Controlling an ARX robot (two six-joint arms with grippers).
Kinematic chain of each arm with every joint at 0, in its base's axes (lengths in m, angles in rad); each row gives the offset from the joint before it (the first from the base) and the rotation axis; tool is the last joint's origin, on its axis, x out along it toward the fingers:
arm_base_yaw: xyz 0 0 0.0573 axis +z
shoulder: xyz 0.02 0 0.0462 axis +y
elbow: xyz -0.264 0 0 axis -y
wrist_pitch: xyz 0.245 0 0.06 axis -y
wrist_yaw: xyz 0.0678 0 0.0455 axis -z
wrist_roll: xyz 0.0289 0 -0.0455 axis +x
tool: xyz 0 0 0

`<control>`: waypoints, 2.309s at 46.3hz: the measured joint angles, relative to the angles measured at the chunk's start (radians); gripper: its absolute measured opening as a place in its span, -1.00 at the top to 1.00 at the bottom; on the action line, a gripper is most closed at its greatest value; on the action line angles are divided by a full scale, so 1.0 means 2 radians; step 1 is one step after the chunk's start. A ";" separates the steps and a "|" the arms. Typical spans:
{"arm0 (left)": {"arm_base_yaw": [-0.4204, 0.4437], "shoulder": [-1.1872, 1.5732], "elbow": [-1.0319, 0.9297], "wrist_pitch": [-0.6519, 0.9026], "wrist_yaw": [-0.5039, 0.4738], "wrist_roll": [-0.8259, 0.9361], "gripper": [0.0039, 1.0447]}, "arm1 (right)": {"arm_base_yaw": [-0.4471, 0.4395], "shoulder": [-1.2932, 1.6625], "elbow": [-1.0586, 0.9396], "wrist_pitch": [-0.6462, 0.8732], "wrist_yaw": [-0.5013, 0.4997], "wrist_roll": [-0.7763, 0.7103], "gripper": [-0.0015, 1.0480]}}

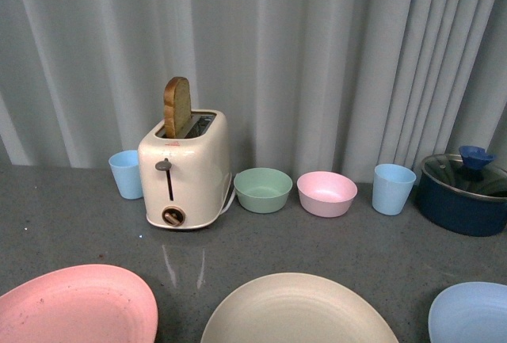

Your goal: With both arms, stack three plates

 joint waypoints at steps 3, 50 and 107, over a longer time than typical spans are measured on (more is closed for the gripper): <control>0.000 0.000 0.000 0.000 0.000 0.000 -0.87 | 0.000 0.000 0.000 0.000 0.000 0.000 -0.86; 0.008 0.216 0.130 -0.230 0.077 0.025 -0.87 | 0.000 0.000 0.000 0.000 0.000 0.000 -0.86; 0.126 1.021 0.650 -0.218 0.094 0.237 -0.87 | 0.000 0.000 0.000 0.000 0.000 0.000 -0.86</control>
